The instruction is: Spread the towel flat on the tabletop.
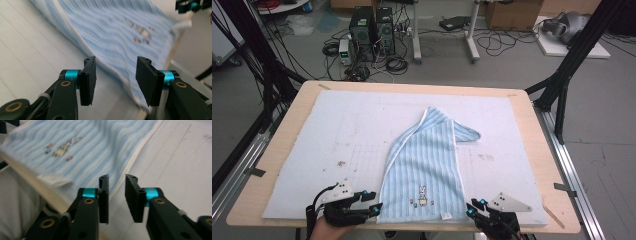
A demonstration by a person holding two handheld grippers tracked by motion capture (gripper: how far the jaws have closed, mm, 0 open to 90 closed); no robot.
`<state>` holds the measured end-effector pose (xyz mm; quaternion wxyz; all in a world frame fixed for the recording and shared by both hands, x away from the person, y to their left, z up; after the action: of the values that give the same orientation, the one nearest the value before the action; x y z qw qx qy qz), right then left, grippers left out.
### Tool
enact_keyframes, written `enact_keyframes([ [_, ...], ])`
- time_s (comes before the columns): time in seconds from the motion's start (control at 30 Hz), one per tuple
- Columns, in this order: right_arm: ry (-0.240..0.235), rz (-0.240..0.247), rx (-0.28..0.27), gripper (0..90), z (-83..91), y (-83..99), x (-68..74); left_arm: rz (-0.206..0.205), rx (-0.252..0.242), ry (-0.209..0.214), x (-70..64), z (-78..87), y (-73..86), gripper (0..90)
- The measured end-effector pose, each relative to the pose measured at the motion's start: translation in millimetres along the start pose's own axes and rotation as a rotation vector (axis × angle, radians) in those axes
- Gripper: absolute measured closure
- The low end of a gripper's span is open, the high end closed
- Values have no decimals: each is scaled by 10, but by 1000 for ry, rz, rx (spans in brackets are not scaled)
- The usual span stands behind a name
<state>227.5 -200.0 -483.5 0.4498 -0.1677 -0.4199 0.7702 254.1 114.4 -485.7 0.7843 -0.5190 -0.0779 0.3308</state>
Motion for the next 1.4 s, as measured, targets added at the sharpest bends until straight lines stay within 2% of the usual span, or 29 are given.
enact_keyframes([
  [0.1, 39, -7, -40, 647, -52, -159, -83, 0, -13, -30, 108, -72, -129, 432],
  [0.23, 76, -49, -68, 605, -168, -339, -214, 17, -6, -46, 232, -223, -260, 431],
  [0.27, 82, -66, -63, 578, -209, -370, -234, 19, -2, -54, 262, -262, -281, 432],
  [0.33, 102, -65, -50, 538, -300, -424, -276, 36, 6, -63, 310, -337, -313, 444],
  [0.47, 126, -57, -13, 513, -505, -470, -299, 36, 49, -88, 362, -499, -333, 478],
  [0.53, 130, -59, 8, 517, -608, -468, -301, 22, 101, -121, 389, -591, -301, 489],
  [0.6, 118, -61, 36, 535, -700, -459, -276, 17, 140, -134, 397, -662, -263, 523],
  [0.67, 105, -47, 62, 575, -784, -444, -237, 5, 141, -164, 407, -680, -264, 601],
  [0.8, 99, -30, 93, 684, -879, -383, -202, -7, 141, -183, 419, -659, -247, 743],
  [0.93, 83, -58, 89, 811, -841, -359, -213, 3, 132, -181, 429, -605, -211, 855],
  [1.0, 73, -34, 91, 853, -818, -344, -201, 6, 136, -168, 399, -573, -188, 869],
  [1.23, 67, 15, 104, 857, -680, -260, -104, 6, 111, -95, 215, -411, -71, 872],
  [1.3, 64, 35, 99, 858, -629, -228, -59, -9, 120, -80, 172, -378, -33, 872],
  [1.4, 57, 40, 88, 854, -562, -168, -5, -1, 128, -62, 101, -341, 4, 872],
])
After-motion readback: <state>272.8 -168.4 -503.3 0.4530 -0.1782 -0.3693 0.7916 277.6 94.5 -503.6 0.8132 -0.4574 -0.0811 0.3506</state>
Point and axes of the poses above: each handheld gripper's, and its own axes: z roughly backward along the jaws, y roughly out of its underside, x roughly to its left, the point moved 9 cm from there along -z, roughly forward along the jaws, and after that the axes turned 2 degrees about -z, right-handed, at the moved point
